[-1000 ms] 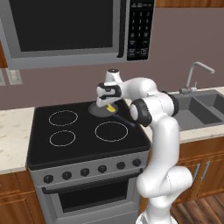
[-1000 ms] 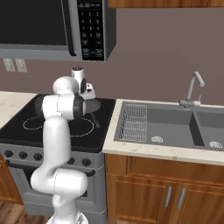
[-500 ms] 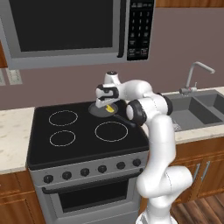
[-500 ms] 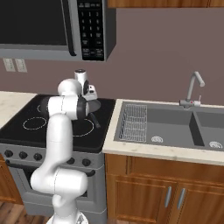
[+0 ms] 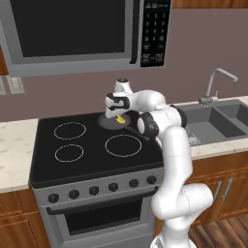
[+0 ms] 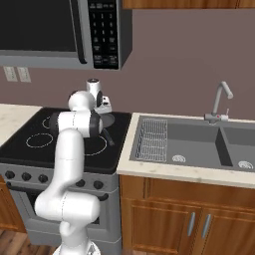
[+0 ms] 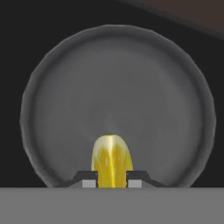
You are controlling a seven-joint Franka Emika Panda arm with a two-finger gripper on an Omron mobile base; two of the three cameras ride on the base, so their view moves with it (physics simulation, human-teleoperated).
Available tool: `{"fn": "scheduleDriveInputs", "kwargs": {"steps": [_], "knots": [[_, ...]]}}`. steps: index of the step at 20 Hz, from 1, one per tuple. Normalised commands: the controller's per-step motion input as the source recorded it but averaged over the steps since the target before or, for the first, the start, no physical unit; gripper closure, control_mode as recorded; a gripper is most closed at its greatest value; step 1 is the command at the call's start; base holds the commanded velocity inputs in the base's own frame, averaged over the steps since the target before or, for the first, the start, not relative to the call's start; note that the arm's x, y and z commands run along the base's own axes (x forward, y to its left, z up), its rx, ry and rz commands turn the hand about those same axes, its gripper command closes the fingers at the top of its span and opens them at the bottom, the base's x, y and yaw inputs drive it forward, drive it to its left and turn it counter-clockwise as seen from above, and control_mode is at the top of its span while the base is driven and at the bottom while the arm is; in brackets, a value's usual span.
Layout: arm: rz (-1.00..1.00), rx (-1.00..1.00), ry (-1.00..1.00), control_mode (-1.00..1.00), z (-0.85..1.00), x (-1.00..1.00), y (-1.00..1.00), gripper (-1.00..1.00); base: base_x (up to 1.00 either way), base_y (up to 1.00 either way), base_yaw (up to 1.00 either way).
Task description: Put the tomato and lemon wedge in the pan. Then turn on the rear right burner and set the heat to medium.
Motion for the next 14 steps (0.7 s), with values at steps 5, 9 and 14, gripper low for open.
{"fn": "scheduleDriveInputs", "kwargs": {"steps": [5,9,14], "knots": [[0.0,0.0,0.0,-1.0,-0.2,0.2,0.08,1.0,0.0,0.0,0.0],[0.0,0.0,0.0,-1.0,-0.28,0.19,0.11,1.0,0.0,0.0,0.0],[0.0,0.0,0.0,-1.0,-0.22,0.09,0.11,1.0,0.0,0.0,0.0]]}}
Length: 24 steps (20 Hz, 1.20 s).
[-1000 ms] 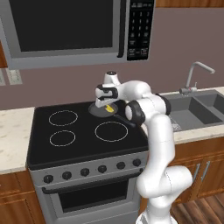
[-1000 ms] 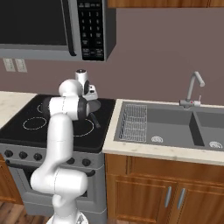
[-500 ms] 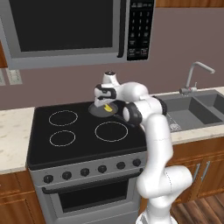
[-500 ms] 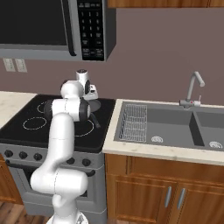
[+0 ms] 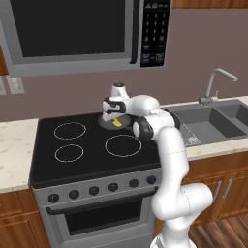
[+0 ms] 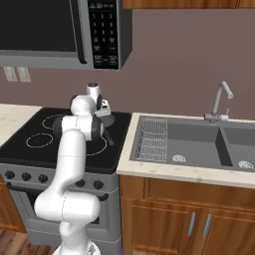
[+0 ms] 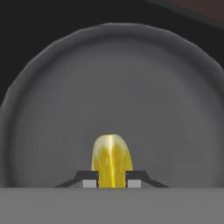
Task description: Put the tomato and lemon wedge in the pan. Then turn on the rear right burner and set the heat to medium.
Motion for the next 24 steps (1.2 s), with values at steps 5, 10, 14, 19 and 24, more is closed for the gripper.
{"fn": "scheduleDriveInputs", "kwargs": {"steps": [5,10,14,19,24], "knots": [[0.0,0.0,0.0,-1.0,0.0,0.0,0.01,1.0,0.0,0.0,0.0],[0.0,0.0,0.0,-1.0,0.0,0.0,0.0,-1.0,0.0,0.0,0.0],[0.0,0.0,0.0,-1.0,0.0,0.0,0.0,-1.0,0.0,0.0,0.0],[0.0,0.0,0.0,-1.0,0.0,-0.01,0.0,-1.0,0.0,0.0,0.0],[0.0,0.0,0.0,-1.0,0.06,-0.28,-0.03,-1.0,0.0,0.0,0.0]]}}
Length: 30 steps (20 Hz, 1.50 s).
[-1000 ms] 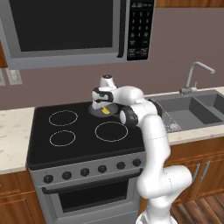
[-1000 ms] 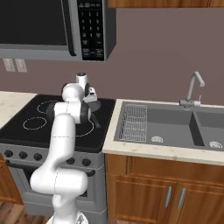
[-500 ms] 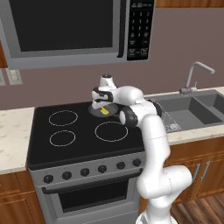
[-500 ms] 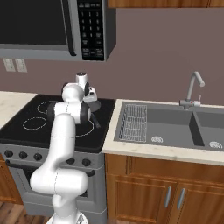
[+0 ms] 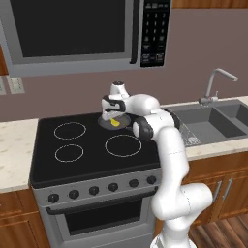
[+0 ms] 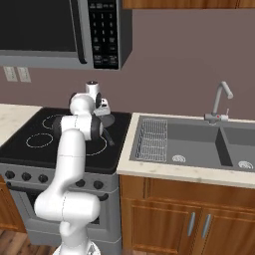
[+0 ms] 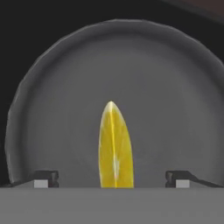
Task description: Put the tomato and lemon wedge in the pan. Then turn on the rear right burner and set the heat to medium.
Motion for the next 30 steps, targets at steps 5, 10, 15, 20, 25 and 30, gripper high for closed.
{"fn": "scheduleDriveInputs", "kwargs": {"steps": [5,10,15,20,25,30], "knots": [[-0.01,0.0,0.0,-1.0,0.15,-0.76,-0.21,-1.0,0.0,0.0,0.0],[-0.03,0.0,0.0,-1.0,0.09,-0.68,-0.21,-1.0,0.0,0.0,0.0],[-0.01,0.0,0.0,-1.0,0.08,-0.51,-0.15,-1.0,0.0,0.0,0.0],[0.0,0.0,0.0,-1.0,0.43,-0.43,-0.13,-1.0,0.0,0.0,0.0],[0.0,0.0,-0.03,-1.0,0.43,-0.52,-0.1,-1.0,0.0,0.0,0.0],[-0.02,0.0,-0.04,-1.0,0.17,-0.72,-0.26,-1.0,0.0,0.0,0.0]]}}
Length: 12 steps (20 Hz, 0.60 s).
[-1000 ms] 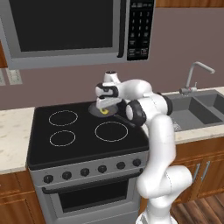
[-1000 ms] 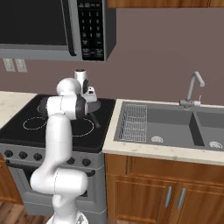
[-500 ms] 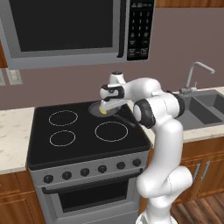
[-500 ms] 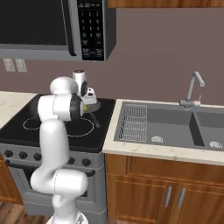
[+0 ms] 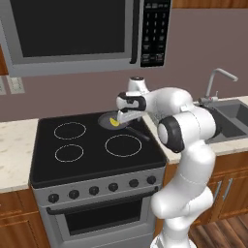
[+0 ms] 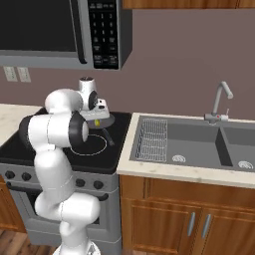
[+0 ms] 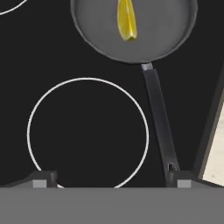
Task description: Put the tomato and lemon wedge in the pan. Then turn on the rear right burner and set the heat to medium.
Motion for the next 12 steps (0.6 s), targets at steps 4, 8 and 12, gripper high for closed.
{"fn": "scheduleDriveInputs", "kwargs": {"steps": [4,8,12], "knots": [[-0.02,0.0,0.0,-1.0,0.0,-0.59,-0.34,-1.0,0.0,0.0,0.0],[-0.03,0.0,0.0,-1.0,0.0,-0.74,-0.26,-1.0,0.0,0.0,0.0],[-0.03,0.01,-0.02,-1.0,0.03,-0.82,-0.2,-1.0,0.0,0.0,0.0]]}}
